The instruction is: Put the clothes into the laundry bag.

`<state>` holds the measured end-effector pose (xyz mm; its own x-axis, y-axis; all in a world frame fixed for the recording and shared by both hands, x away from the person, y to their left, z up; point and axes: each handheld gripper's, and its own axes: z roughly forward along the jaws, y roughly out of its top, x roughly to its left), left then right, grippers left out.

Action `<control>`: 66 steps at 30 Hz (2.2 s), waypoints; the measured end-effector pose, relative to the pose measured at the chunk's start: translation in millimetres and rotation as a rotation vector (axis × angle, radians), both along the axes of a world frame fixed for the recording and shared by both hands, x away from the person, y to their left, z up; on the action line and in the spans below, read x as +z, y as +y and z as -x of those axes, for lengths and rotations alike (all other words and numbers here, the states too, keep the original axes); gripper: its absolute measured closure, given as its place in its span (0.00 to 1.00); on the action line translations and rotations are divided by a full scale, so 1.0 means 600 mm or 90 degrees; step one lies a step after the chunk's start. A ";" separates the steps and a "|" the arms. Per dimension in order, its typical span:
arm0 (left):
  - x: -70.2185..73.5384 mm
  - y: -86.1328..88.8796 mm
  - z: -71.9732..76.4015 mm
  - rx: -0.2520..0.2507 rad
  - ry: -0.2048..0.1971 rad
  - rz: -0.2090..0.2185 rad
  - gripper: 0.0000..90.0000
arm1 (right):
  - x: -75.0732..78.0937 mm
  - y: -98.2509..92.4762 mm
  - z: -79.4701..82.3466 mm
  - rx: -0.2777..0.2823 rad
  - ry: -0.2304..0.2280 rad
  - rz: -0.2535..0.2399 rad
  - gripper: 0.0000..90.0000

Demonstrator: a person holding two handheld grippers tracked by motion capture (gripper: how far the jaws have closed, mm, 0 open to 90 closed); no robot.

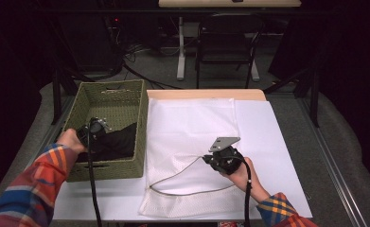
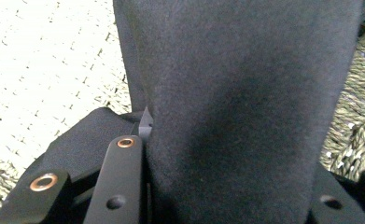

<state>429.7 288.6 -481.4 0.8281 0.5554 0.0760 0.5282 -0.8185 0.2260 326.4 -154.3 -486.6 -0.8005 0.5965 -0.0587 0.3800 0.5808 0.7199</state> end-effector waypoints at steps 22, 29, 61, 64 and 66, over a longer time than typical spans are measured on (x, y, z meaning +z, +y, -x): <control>0.042 0.005 0.016 0.008 -0.034 0.006 0.70 | 0.000 -0.001 0.001 0.003 -0.010 0.011 0.98; 0.066 0.006 0.020 0.017 -0.047 0.009 0.70 | 0.000 -0.001 0.001 0.002 -0.010 0.009 0.98; 0.177 0.019 0.046 0.027 -0.100 0.025 0.70 | 0.006 -0.007 0.004 -0.018 -0.018 0.004 0.98; 0.190 0.018 0.049 0.022 -0.105 0.018 0.70 | 0.009 -0.005 0.003 -0.017 -0.023 0.004 0.98; 0.194 0.017 0.052 0.020 -0.106 0.025 0.70 | 0.008 -0.004 0.004 -0.015 -0.022 0.003 0.98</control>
<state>398.3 299.0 -364.8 0.7879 0.5862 0.1884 0.5060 -0.7908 0.3442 323.9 -156.8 -481.9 -0.7838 0.6146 -0.0891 0.3687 0.5760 0.7296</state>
